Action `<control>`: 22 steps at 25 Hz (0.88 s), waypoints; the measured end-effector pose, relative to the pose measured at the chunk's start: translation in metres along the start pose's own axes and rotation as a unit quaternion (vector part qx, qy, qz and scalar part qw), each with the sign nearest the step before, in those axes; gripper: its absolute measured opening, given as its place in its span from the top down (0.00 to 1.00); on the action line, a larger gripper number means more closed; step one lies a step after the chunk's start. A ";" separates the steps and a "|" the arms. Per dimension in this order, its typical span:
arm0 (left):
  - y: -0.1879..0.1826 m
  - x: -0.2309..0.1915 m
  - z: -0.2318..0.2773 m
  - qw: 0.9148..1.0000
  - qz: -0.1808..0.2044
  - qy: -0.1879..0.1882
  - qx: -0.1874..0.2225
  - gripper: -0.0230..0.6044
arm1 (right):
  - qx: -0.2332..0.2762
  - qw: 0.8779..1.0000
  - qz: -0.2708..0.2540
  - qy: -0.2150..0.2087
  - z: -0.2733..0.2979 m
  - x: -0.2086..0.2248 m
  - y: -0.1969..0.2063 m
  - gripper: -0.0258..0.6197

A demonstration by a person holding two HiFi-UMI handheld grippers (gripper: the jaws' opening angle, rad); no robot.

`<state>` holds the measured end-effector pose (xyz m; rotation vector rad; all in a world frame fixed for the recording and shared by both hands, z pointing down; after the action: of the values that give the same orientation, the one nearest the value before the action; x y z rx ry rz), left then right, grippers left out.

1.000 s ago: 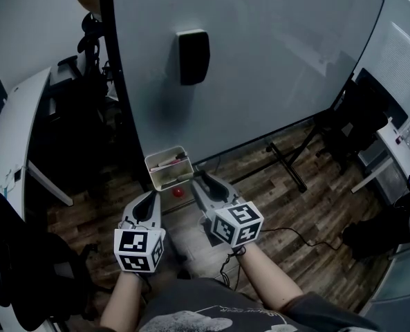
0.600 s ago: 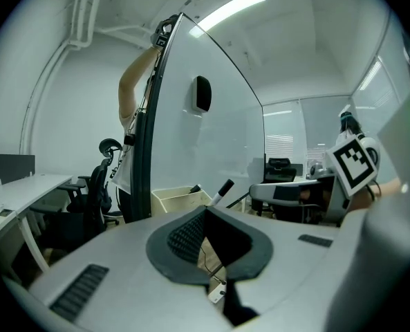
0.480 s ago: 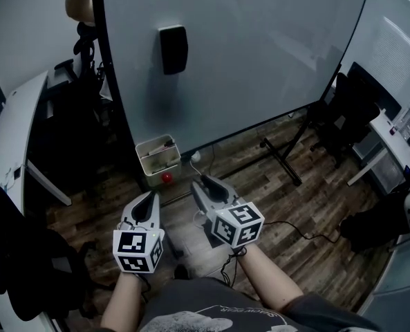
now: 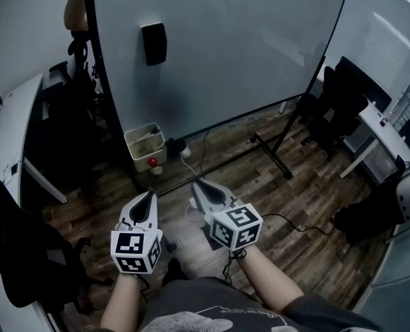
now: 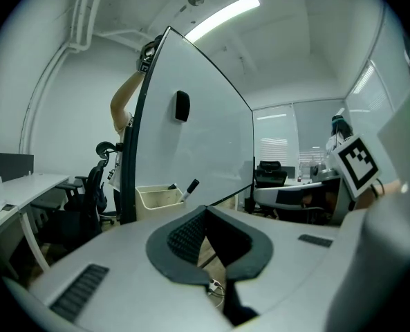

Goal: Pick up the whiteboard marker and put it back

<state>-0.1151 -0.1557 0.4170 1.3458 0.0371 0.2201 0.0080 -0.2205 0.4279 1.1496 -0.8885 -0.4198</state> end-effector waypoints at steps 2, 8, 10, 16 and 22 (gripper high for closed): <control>0.001 0.011 -0.006 1.000 0.001 0.003 0.000 0.94 | -0.004 1.000 -0.003 0.001 -0.013 -0.001 0.004 0.91; 0.003 0.039 -0.027 1.000 0.004 0.006 0.000 0.94 | 0.000 1.000 -0.017 -0.004 -0.050 -0.010 0.010 0.93; 0.002 0.047 -0.033 1.000 0.004 0.006 0.001 0.94 | 0.001 1.000 -0.017 -0.006 -0.060 -0.012 0.010 0.93; 0.001 0.064 -0.047 1.000 0.004 0.006 0.005 0.94 | 0.005 1.000 -0.007 -0.008 -0.082 -0.014 0.014 0.93; 0.001 0.076 -0.054 1.000 0.004 0.008 0.008 0.94 | 0.002 1.000 -0.017 -0.011 -0.097 -0.017 0.015 0.93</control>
<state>-0.0491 -0.0899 0.4131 1.3610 0.0477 0.2369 0.0717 -0.1439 0.4223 1.1662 -0.8909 -0.4591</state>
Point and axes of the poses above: the fingertips, and each gripper's own axes: z forward along the fingers, x to its right, y out of its underside, the point moved 3 cm from there along -z, backward along the fingers, and after that the axes turned 8 degrees about z, right-handed, at the moved point
